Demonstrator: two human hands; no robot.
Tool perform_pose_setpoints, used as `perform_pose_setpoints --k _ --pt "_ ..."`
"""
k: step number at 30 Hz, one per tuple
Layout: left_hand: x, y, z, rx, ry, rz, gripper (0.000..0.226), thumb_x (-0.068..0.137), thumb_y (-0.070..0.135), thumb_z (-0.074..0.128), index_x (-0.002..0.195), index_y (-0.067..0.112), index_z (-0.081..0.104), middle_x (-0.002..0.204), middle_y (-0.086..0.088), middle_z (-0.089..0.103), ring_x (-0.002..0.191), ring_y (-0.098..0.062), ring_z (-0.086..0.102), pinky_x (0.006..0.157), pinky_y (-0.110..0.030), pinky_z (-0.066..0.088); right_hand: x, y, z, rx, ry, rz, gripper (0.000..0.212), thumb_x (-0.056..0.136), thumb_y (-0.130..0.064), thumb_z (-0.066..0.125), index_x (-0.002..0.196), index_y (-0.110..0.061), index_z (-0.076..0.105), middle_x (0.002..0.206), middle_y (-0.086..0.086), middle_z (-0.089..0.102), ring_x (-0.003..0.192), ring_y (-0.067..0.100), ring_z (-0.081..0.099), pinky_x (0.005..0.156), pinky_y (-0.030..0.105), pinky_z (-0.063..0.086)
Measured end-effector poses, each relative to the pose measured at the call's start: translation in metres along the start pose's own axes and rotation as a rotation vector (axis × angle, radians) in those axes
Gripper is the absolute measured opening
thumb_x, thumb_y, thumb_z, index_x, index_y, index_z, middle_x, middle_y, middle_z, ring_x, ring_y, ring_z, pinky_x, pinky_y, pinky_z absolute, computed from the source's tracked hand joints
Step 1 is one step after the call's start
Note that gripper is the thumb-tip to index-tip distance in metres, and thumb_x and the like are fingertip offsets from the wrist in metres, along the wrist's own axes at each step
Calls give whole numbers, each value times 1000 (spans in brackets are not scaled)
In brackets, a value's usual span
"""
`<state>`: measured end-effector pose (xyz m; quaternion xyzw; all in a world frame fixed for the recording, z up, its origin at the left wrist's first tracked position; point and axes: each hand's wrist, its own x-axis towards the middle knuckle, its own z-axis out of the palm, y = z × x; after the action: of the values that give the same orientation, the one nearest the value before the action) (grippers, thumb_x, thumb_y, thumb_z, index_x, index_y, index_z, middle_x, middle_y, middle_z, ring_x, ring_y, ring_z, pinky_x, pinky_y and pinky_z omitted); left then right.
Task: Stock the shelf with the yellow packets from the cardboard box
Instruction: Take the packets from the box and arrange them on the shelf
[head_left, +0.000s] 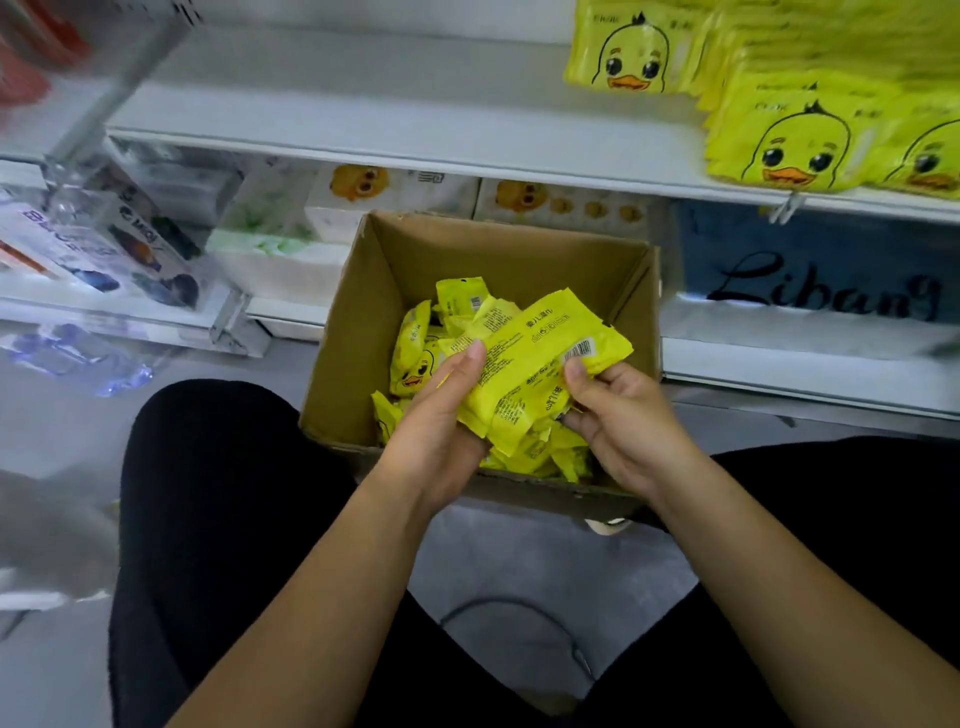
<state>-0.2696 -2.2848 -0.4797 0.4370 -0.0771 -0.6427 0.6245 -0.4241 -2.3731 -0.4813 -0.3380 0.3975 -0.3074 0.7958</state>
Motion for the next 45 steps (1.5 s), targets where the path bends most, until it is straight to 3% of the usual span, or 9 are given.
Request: perform_pose_setpoints --k 6,10,13,18,24,28,32,35,45 --pt "-14 -1 19 65 211 104 50 86 21 76 130 1 66 122 -20 72 117 -36 68 101 -55 55 -13 -14 -18 -356 14 -142 41 73 -42 77 105 -17 73 110 4 76 113 24 68 102 43 53" --pt "-28 6 17 232 269 172 55 71 22 83 121 4 69 110 -15 77 102 -29 75 92 -48 60 -20 -26 -26 -313 -6 -97 69 70 -70 73 117 -19 70 121 7 72 119 26 64 104 44 49" --pt "-36 7 23 398 237 232 42 65 25 86 104 12 77 103 -11 79 96 -25 76 83 -38 61 -24 -37 -24 -262 -85 12 62 84 -56 56 123 -9 66 117 11 73 112 26 69 97 43 53" --pt "-49 9 27 521 227 296 53 62 36 90 109 14 78 108 -9 79 103 -27 75 86 -38 60 -31 -31 -6 -312 -20 -127 26 93 -33 65 106 -11 72 103 12 76 95 24 73 95 51 55" --pt "-53 19 25 510 267 305 45 85 52 72 99 11 80 109 -18 77 107 -36 73 96 -53 57 -34 -43 -3 -252 -12 -177 46 84 -49 66 115 -16 72 115 4 74 117 24 66 111 54 43" --pt "-45 24 26 648 314 370 88 77 80 68 100 -4 68 98 -12 69 87 -32 64 95 -70 51 -28 -44 -4 -226 53 -141 92 65 -82 68 133 -21 63 136 -2 64 133 19 53 117 56 33" --pt "-37 29 19 776 333 447 84 80 84 59 90 0 64 89 -6 59 82 -22 53 86 -63 54 -28 -47 -10 -370 134 -261 82 78 -78 55 123 -11 65 126 14 67 120 33 62 106 59 45" --pt "-37 32 17 938 332 531 86 84 77 52 90 -8 62 78 -7 58 74 -18 51 73 -40 48 -26 -53 -14 -525 216 -410 83 85 -72 43 105 8 56 110 37 57 103 54 55 89 68 48" --pt "-46 53 20 1107 348 542 64 94 61 55 81 -1 64 76 -3 52 71 -15 46 69 -32 36 -17 -54 -6 -489 246 -400 82 85 -69 44 102 11 54 110 37 56 103 54 54 93 67 46"
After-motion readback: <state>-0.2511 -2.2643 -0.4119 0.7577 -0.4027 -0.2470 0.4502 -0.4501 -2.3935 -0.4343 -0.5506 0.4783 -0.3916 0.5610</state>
